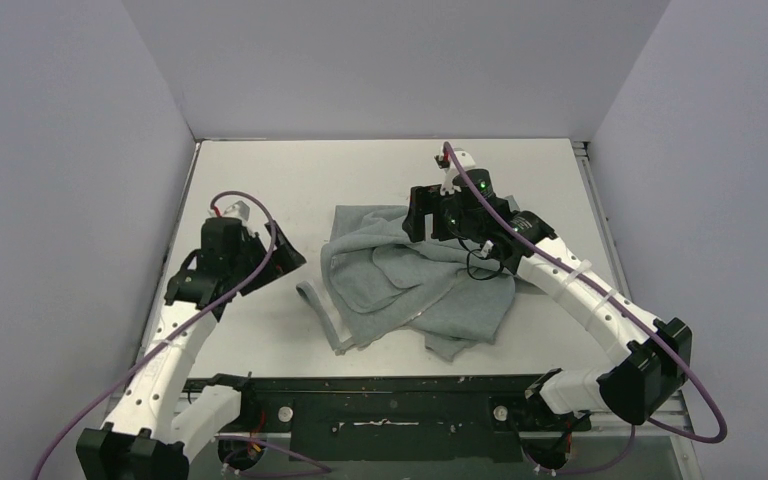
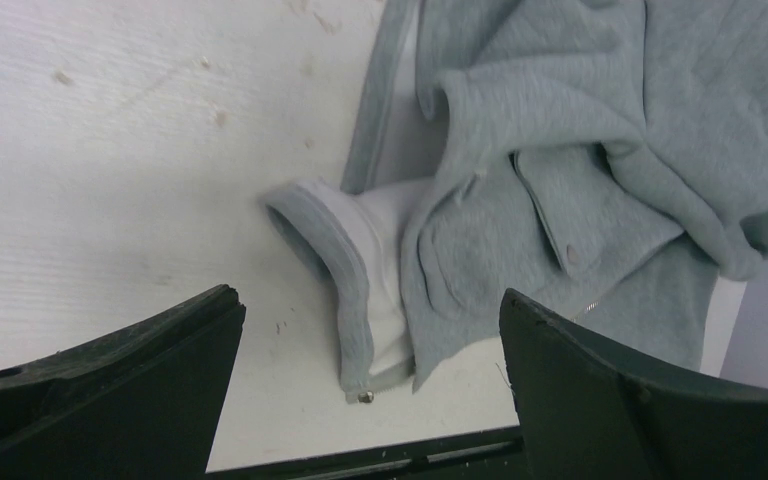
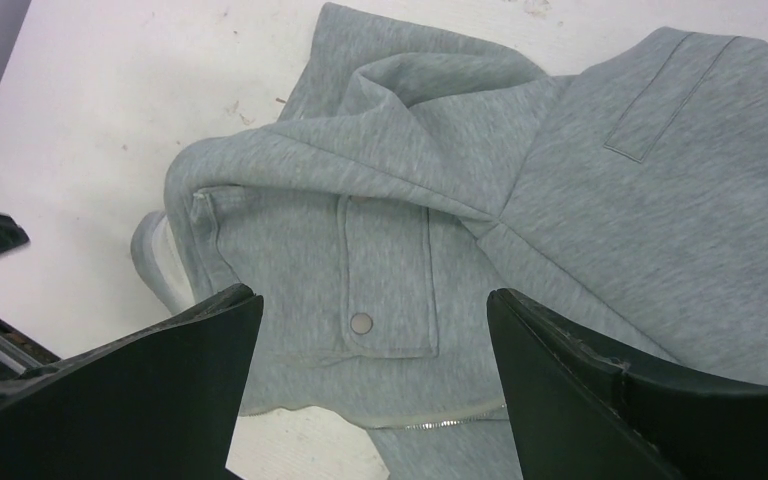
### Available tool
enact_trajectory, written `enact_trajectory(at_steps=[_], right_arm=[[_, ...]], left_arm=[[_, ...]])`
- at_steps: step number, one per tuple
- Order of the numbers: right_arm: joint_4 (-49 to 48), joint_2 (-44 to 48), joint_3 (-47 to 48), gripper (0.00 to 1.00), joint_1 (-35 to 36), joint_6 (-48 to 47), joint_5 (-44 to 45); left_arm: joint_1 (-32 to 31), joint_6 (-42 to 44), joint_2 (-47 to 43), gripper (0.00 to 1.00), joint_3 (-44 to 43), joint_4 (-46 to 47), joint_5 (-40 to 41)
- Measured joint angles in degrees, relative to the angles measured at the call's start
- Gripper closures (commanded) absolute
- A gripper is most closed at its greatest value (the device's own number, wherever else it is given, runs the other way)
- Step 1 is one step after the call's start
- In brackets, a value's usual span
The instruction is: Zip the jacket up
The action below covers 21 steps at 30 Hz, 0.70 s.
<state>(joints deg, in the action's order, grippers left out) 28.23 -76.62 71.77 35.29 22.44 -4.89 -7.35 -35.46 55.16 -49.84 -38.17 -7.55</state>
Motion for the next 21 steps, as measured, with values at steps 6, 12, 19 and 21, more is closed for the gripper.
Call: enact_trajectory(at_steps=[6, 12, 19, 21], right_arm=[[-1.42, 0.02, -0.35, 0.15, 0.0, 1.18, -0.5], [-2.38, 0.59, -4.02, 0.13, 0.0, 2.78, -0.2], [-1.57, 5.68, -9.77, 0.12, -4.13, 10.08, 3.45], [-1.77, 8.76, -13.09, 0.12, -8.92, 13.11, 2.43]], left_arm=[[-11.37, -7.32, -6.82, 0.03, 6.25, -2.69, 5.05], [-17.66, -10.99, -5.62, 0.07, 8.9, -3.78, 9.29], [-30.49, -6.36, 0.42, 0.08, 3.67, -4.7, 19.67], [-35.43, -3.56, 1.53, 0.09, 0.31, -4.48, 23.5]])
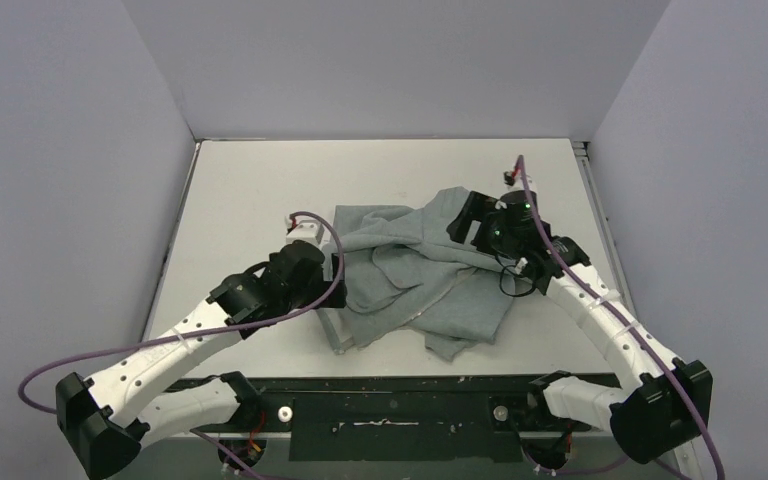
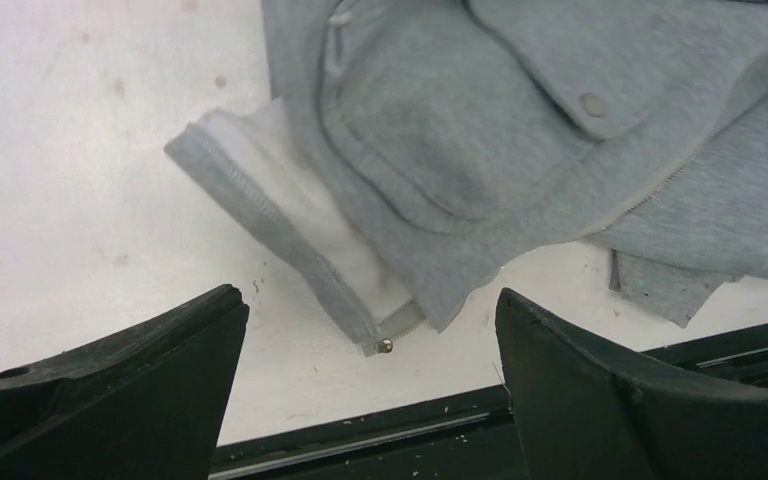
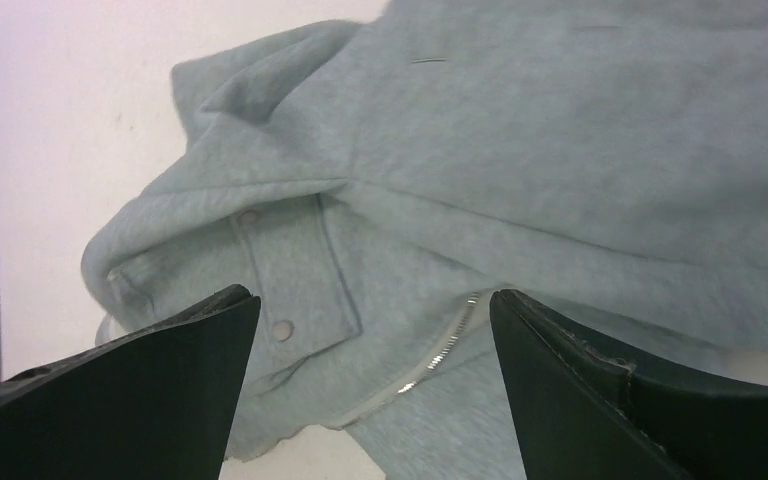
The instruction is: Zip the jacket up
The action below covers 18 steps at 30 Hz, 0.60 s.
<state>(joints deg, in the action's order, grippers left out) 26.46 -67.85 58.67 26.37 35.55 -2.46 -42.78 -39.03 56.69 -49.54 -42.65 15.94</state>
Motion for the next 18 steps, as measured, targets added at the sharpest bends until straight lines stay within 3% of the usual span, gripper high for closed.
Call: enact_trajectory(at_steps=[5, 12, 18], right_arm=[[-0.2, 5.2, -7.37, 0.12, -13.09, 5.25, -5.51], [0.66, 7.1, -8.46, 0.12, -20.22, 5.49, -10.91], [0.66, 8.41, -8.48, 0.12, -23.06, 5.03, -13.81]], left_arm=[[-11.58, 6.6, 2.86, 0.1, -4.83, 1.05, 8.96], [-28.89, 12.11, 15.98, 0.1, -5.2, 0.33, 18.32], [-33.27, 15.08, 27.93, 0.09, -6.82, -1.36, 22.32]])
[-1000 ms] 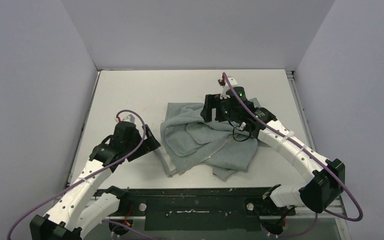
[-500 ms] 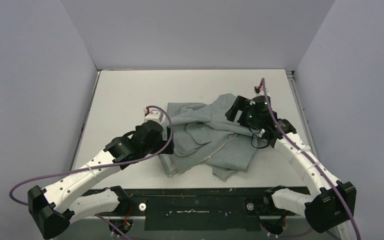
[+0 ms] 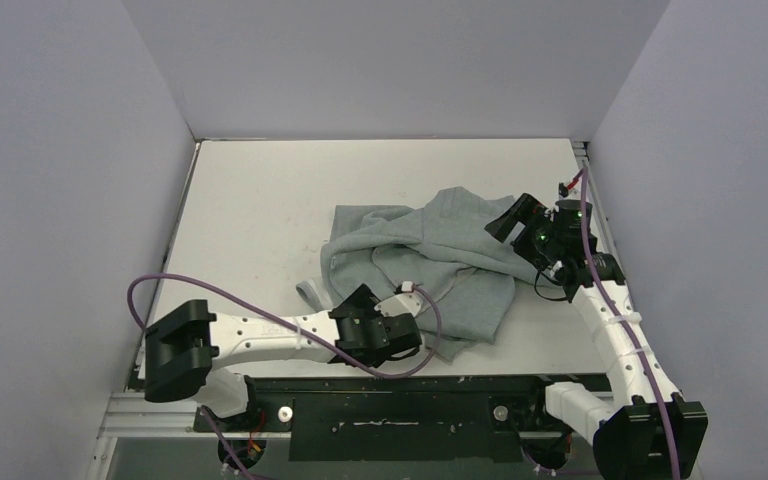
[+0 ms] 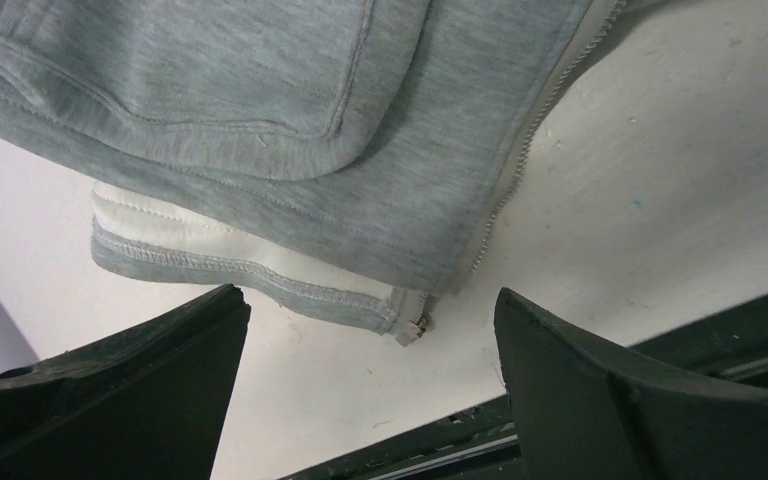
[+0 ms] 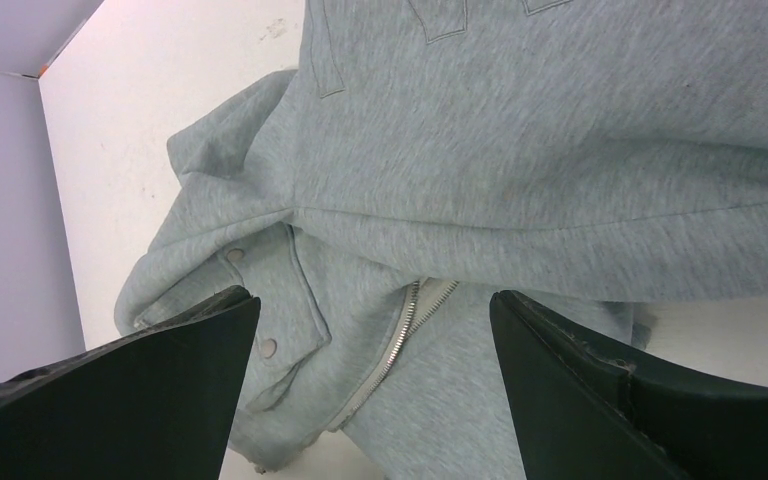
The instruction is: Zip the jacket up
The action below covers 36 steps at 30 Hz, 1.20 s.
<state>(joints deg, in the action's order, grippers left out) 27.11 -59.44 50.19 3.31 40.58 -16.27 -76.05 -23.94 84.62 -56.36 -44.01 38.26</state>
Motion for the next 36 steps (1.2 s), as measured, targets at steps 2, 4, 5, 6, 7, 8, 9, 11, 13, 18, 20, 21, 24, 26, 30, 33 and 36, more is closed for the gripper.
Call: enact_trajectory(at_steps=[2, 4, 5, 6, 7, 8, 9, 11, 13, 18, 20, 21, 24, 26, 30, 33, 36], right_arm=[[-0.02, 0.46, -0.24, 0.12, -0.74, -0.31, -0.96], [0.04, 0.87, -0.63, 0.12, -1.49, -0.63, -1.44], [0.04, 1.11, -0.94, 0.12, -2.03, -0.83, -1.88], [0.07, 1.29, -1.2, 0.12, -2.6, -0.92, -2.25], [0.07, 1.36, -1.38, 0.12, -3.06, -1.03, -2.54], [0.2, 1.38, -1.53, 0.12, -3.74, -1.11, -2.95], [0.22, 1.38, -1.62, 0.12, -4.39, -1.16, -3.28], [0.22, 1.38, -1.84, 0.12, -5.31, -1.31, -3.8], [0.11, 1.38, -2.23, 0.12, -6.03, -1.33, -4.35], [-0.09, 1.38, -3.21, 0.12, -6.4, -1.29, -5.81], [-0.09, 1.38, -3.52, 0.12, -6.49, -1.29, -6.36], [-0.13, 1.38, -3.63, 0.12, -6.54, -1.29, -6.67], [-0.17, 1.38, -3.72, 0.12, -6.78, -1.29, -7.17], [-0.28, 1.38, -3.72, 0.12, -6.95, -1.31, -7.3], [-0.46, 1.38, -3.72, 0.12, -7.32, -1.31, -7.54], [-0.48, 1.38, -3.72, 0.12, -7.52, -1.33, -7.61], [-0.48, 1.38, -3.72, 0.12, -7.78, -1.42, -7.78]], left_arm=[[-0.04, 1.42, 2.73, 0.09, -0.96, -0.39, 1.14], [-0.04, 2.8, 4.44, 0.09, -1.36, -0.37, 1.66], [-0.04, 3.56, 5.05, 0.09, -1.36, -0.39, 1.64], [-0.04, 4.09, 5.57, 0.09, -1.36, -0.42, 1.55], [-0.04, 4.72, 6.1, 0.08, -1.36, -0.37, 1.4], [-0.04, 5.05, 6.54, 0.08, -1.36, -0.37, 1.11], [-0.04, 5.46, 7.17, 0.08, -1.36, -0.39, 0.44], [-0.04, 6.05, 8.37, 0.07, -1.36, -0.39, -0.9], [-0.04, 6.49, 9.86, 0.06, -1.36, -0.39, -2.51], [0.57, 7.26, 13.97, 0.07, -3.06, -1.92, -4.11], [1.73, 7.76, 15.5, 0.07, -4.68, -3.08, -4.35], [2.38, 8.15, 16.24, 0.07, -5.46, -3.54, -4.26], [4.28, 9.35, 18.01, 0.08, -7.13, -4.74, -3.78], [5.57, 10.25, 18.93, 0.11, -7.82, -5.55, -3.45], [8.72, 12.11, 19.87, 0.27, -8.28, -6.51, -3.56], [10.56, 13.07, 20.39, 0.52, -8.2, -6.49, -5.09], [11.28, 14.14, 21.53, 0.7, -7.98, -6.45, -6.64]])
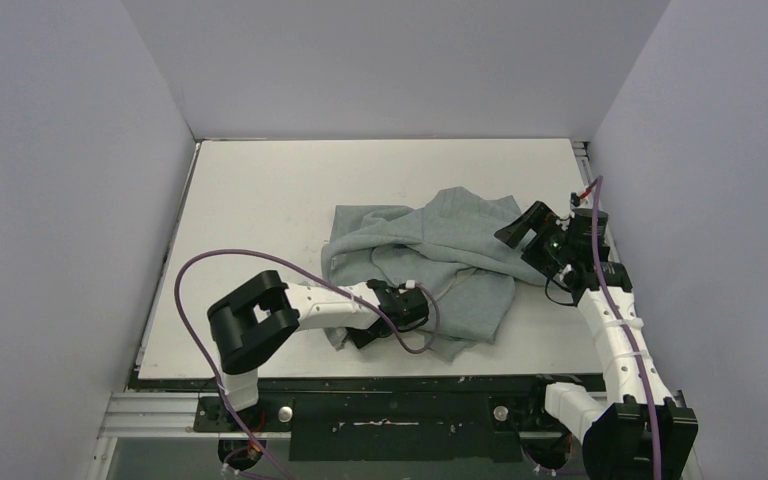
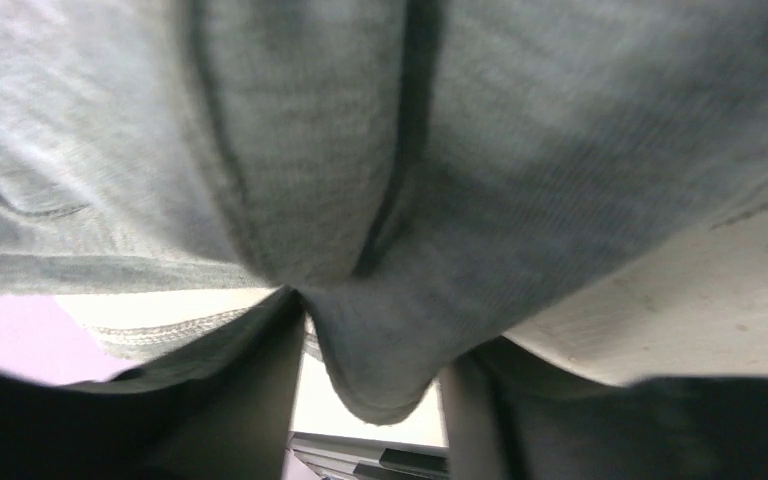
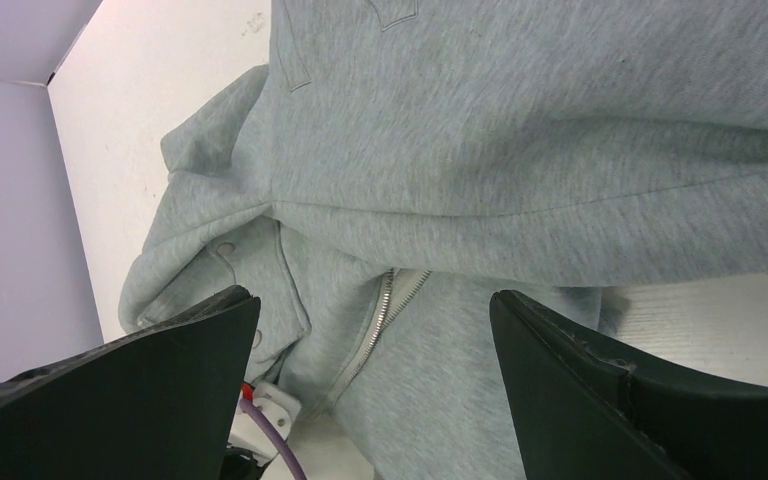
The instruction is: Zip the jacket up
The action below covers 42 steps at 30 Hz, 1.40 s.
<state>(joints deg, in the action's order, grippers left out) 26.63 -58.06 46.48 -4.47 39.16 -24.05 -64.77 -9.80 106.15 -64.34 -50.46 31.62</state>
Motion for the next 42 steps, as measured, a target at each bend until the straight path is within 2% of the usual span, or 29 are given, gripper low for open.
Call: enact_trajectory(at_steps=[3, 4, 9, 12, 18, 23, 30, 32, 36, 42], right_arm=[[0.0, 0.0, 0.0, 0.12, -0.37, -0.11, -0.04], [0.0, 0.0, 0.0, 0.12, -0.44, -0.13, -0.04], [0.07, 0.0, 0.0, 0.12, -0.85, -0.76, 0.15], [0.26, 0.0, 0.02, 0.12, -0.85, -1.09, 0.55], [0.9, 0.0, 0.31, 0.13, -0.92, -1.16, 0.66], [0.85, 0.0, 0.35, 0.15, -1.14, -0.59, 0.61], [0.15, 0.07, 0.35, 0.2, -1.11, 1.03, -1.46], [0.0, 0.37, 0.33, 0.24, -1.11, 1.31, -2.16], [-0.09, 1.77, 0.28, 0.45, -1.11, 1.75, -3.67], [-1.42, 3.41, -1.53, 0.61, 1.79, 2.36, -7.98]], left_arm=[[0.15, 0.39, 0.9, 0.95, -0.04, 0.04, -1.38], [0.26, 0.48, 1.25, 1.0, -0.11, -0.02, -1.81], [2.25, 0.98, 1.11, 1.0, -0.7, -0.5, -4.55], [5.6, 0.76, -0.59, 1.0, -0.96, -0.31, -9.11], [17.81, -0.68, -9.53, 1.0, -5.81, -0.24, -19.28], [27.28, -1.99, -20.46, 1.0, -15.45, 3.82, -26.93], [36.87, -5.16, -24.46, 1.0, -20.28, 7.8, -38.4], [38.12, -5.66, -24.06, 1.0, -20.28, 7.78, -39.93], [38.53, -6.08, -22.77, 1.0, -20.28, 7.82, -42.53], [38.91, -6.1, -21.77, 1.0, -20.28, 7.89, -44.35]])
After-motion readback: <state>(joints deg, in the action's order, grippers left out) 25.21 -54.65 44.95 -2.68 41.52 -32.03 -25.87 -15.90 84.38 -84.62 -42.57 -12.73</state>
